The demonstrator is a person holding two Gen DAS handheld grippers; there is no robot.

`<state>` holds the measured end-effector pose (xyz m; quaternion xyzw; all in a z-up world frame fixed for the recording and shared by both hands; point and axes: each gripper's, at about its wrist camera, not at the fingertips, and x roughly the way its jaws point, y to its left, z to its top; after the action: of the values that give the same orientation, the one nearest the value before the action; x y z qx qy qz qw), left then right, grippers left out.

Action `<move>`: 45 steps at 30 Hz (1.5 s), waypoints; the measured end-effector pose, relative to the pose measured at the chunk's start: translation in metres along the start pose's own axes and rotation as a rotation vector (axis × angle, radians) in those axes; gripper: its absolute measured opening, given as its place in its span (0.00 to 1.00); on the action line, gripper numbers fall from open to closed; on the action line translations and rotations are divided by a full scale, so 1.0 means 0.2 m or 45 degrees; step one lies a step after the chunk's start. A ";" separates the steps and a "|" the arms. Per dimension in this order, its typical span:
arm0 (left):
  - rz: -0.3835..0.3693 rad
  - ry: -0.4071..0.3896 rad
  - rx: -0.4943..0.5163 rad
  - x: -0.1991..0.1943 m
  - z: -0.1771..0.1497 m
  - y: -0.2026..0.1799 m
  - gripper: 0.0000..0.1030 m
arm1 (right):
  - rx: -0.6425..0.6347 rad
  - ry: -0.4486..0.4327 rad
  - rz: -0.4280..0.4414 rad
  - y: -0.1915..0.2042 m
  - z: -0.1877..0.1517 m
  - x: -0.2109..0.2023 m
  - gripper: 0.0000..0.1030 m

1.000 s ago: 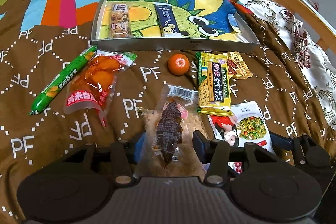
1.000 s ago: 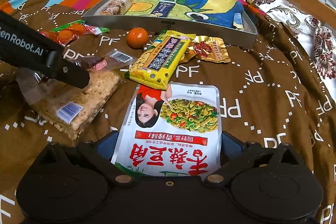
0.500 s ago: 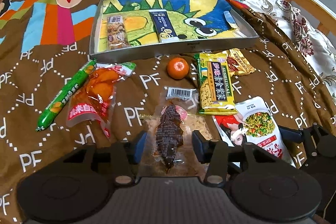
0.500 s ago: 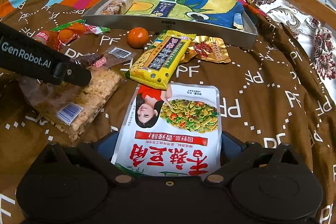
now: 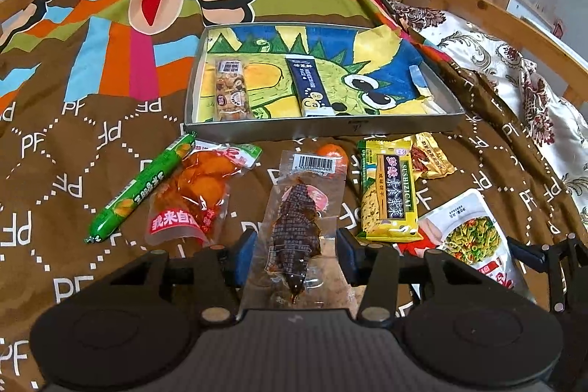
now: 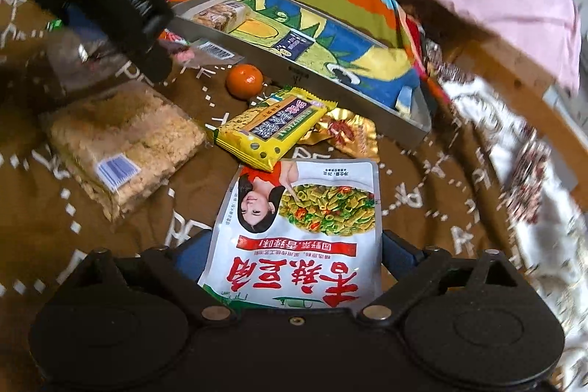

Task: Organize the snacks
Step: 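Lift jerky bag with left tool into the tray while right tool carries the vegetable bag there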

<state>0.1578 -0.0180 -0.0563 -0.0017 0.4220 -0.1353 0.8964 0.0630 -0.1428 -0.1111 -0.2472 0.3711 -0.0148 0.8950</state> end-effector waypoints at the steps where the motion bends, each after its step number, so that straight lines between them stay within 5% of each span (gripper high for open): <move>1: -0.001 -0.004 -0.001 0.00 0.00 0.00 0.49 | -0.046 -0.017 -0.050 0.01 0.00 -0.01 0.90; 11: -0.019 -0.023 -0.019 -0.01 0.01 0.00 0.49 | -0.157 -0.020 -0.134 0.02 -0.01 0.03 0.88; 28: -0.032 -0.157 -0.079 -0.06 0.05 0.02 0.49 | -0.348 -0.266 -0.407 -0.01 0.03 -0.05 0.88; 45: -0.044 -0.398 -0.220 0.22 0.40 0.12 0.49 | -0.318 -0.575 -0.433 -0.23 0.48 0.20 0.90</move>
<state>0.2505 -0.0139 -0.0406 -0.1070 0.2876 -0.1120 0.9451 0.1635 -0.1491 -0.0585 -0.4107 0.1150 -0.0633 0.9023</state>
